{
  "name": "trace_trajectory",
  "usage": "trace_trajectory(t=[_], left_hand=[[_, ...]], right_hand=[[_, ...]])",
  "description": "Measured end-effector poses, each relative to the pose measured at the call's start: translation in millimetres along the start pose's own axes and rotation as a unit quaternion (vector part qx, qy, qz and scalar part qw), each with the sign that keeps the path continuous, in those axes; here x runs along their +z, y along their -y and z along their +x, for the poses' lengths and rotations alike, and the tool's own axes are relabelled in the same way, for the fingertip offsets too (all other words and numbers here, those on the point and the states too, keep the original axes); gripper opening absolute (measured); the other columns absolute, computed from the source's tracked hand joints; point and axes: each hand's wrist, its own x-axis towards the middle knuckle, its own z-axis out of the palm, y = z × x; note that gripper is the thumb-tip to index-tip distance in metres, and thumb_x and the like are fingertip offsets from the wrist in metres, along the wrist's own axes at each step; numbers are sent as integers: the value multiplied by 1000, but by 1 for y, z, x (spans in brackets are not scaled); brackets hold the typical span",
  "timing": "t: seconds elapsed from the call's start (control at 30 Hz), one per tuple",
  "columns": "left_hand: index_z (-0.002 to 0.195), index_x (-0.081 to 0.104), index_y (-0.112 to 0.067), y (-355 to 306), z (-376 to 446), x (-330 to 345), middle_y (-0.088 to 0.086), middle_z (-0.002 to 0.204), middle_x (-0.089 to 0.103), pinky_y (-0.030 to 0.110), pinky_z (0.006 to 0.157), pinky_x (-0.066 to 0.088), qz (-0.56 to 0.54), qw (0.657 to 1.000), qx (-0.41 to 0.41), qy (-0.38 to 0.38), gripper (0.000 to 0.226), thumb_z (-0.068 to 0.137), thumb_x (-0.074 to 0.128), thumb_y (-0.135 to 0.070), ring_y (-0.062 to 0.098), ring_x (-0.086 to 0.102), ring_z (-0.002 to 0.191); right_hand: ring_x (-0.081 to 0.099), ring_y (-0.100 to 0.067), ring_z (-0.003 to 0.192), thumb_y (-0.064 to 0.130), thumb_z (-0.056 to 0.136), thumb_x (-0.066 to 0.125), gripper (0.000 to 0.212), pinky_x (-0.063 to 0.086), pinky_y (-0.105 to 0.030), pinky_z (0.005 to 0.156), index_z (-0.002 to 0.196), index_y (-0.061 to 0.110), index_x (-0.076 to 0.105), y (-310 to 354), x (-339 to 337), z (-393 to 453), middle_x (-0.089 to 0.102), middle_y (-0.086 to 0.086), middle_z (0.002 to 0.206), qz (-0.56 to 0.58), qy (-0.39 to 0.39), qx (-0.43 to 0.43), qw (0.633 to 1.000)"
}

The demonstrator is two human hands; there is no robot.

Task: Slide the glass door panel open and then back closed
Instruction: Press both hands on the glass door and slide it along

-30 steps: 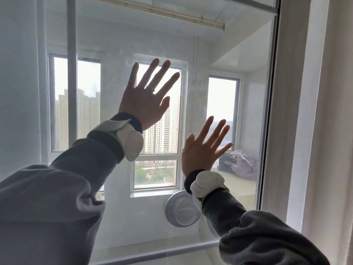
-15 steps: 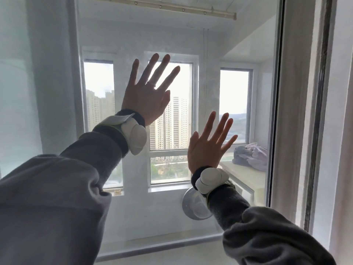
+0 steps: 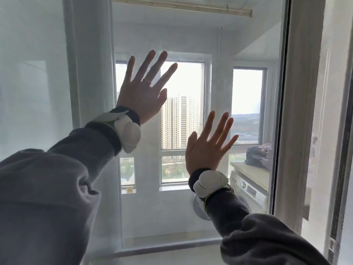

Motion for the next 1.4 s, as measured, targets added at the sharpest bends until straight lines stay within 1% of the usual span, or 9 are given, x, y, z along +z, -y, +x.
trace_trajectory(t=[0.1,0.17,0.33,0.53,0.7,0.87,1.1,1.27,1.4], left_hand=[[153,13,-29,14,-7,-2,5,161,12,56,117,3,0,1000,4,0,57,97,11,-41,27,9,149],[153,13,-29,22,-12,-3,5,161,12,57,118,5,1,1000,2,2,58,96,6,-42,27,9,149],[152,14,-27,46,-23,-6,7,161,14,58,117,7,6,1000,1,10,66,94,-7,-50,29,11,148],[152,15,-28,71,-35,-6,7,161,14,57,116,5,9,1000,0,1,61,96,9,-52,29,12,148],[152,17,-26,92,-45,-8,9,160,15,57,115,5,18,1000,1,-4,57,97,22,-41,31,14,148],[152,13,-26,110,-56,-12,8,161,13,54,116,3,33,999,1,2,57,97,18,-38,31,10,148],[152,18,-25,141,-74,-12,7,160,17,55,116,6,23,1000,5,-15,55,98,21,-28,29,14,148],[153,14,-26,167,-86,-11,7,161,15,56,117,6,30,1000,1,-8,55,98,21,-31,29,12,148],[153,12,-27,180,-94,-13,7,161,13,58,117,6,29,1000,-8,4,56,97,15,-37,29,10,148]], right_hand=[[19,-35,143,36,90,39,63,2,-55,113,147,15,24,15,1,-6,24,-17,155,-1,-16,2,1000],[21,-34,143,35,88,45,64,2,-54,114,146,16,26,22,2,-9,26,-17,154,4,-27,3,1000],[16,-34,144,35,92,32,60,7,-58,115,148,16,22,46,0,-21,22,-17,155,31,-5,-4,999],[14,-35,145,36,94,28,59,3,-58,115,149,15,18,70,1,-33,19,-18,156,41,6,-11,999],[10,-35,145,36,94,26,60,3,-59,115,149,16,14,92,3,-43,16,-18,157,47,16,-12,999],[11,-35,145,33,93,27,60,4,-59,115,149,15,15,113,2,-52,16,-19,156,49,16,-7,999],[12,-36,145,30,92,28,61,8,-61,114,149,15,15,146,2,-67,17,-19,156,43,25,-6,999],[9,-35,145,31,92,25,60,4,-60,115,149,16,13,172,3,-79,15,-19,157,50,27,-6,998],[12,-36,145,31,93,23,59,5,-60,114,149,14,15,188,5,-85,17,-20,156,50,28,-8,998]])
